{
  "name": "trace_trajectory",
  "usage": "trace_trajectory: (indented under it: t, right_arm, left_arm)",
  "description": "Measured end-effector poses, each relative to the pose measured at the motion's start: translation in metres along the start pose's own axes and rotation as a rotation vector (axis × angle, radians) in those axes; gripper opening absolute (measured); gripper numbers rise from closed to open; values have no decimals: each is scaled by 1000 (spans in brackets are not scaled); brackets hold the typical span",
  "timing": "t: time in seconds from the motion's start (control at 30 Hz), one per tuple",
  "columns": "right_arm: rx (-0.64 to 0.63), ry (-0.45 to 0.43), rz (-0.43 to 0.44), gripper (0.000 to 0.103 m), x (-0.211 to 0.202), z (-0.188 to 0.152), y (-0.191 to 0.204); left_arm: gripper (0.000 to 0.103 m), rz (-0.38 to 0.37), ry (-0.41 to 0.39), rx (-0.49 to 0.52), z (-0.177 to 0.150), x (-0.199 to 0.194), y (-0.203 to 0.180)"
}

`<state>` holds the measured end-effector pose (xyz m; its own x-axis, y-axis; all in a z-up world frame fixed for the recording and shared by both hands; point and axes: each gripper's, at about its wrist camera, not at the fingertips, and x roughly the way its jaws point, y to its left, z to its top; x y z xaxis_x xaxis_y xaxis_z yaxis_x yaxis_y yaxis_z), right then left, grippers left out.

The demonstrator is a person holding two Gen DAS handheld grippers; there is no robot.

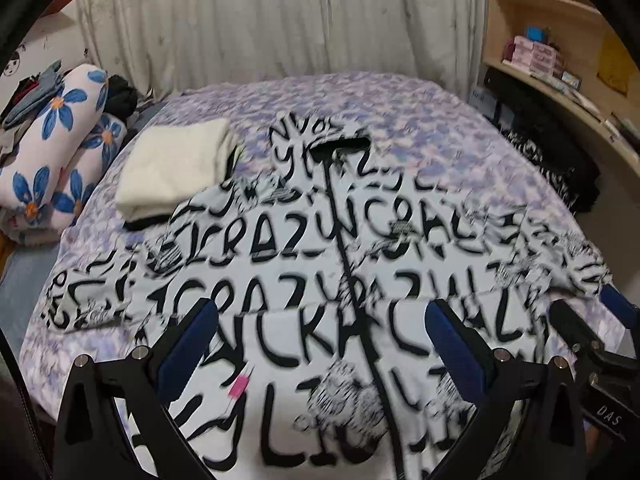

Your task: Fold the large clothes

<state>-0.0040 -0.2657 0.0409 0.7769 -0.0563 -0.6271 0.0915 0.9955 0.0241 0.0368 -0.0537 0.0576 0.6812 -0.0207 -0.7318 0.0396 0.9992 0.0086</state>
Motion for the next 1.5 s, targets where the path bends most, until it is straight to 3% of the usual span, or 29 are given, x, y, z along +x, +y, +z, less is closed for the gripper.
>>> trace_trajectory:
  t: [0.07, 0.17, 0.4, 0.63, 0.83, 0.97, 1.23, 1.37, 1.5]
  right_arm:
    - [2, -48, -46, 103, -7, 11, -15]
    - [63, -89, -36, 103, -13, 26, -45]
    - [188, -113, -52, 103, -13, 45, -106]
    - [125, -156, -195, 103, -13, 56, -130]
    - [122, -203, -230, 103, -13, 66, -153]
    - [194, -135, -240, 103, 11, 62, -190]
    - [331, 50, -319, 102, 70, 19, -265]
    - [474, 159, -316, 97, 91, -17, -311]
    - [651, 213, -288, 93, 98, -53, -349]
  left_arm:
    - [102, -18, -24, -6, 11, -2, -7]
    - [102, -37, -50, -11, 27, -1, -18]
    - [102, -70, -91, 12, 57, 9, -45]
    - [102, -104, -98, 30, 77, 24, -79]
    - [102, -117, -123, 41, 91, 40, -110]
    - [102, -74, -138, 79, 96, 58, -134]
    - [102, -49, -68, 106, 82, 129, -170]
    - [102, -52, -1, 133, 62, 167, -185]
    - [102, -56, 34, 159, 45, 188, -196]
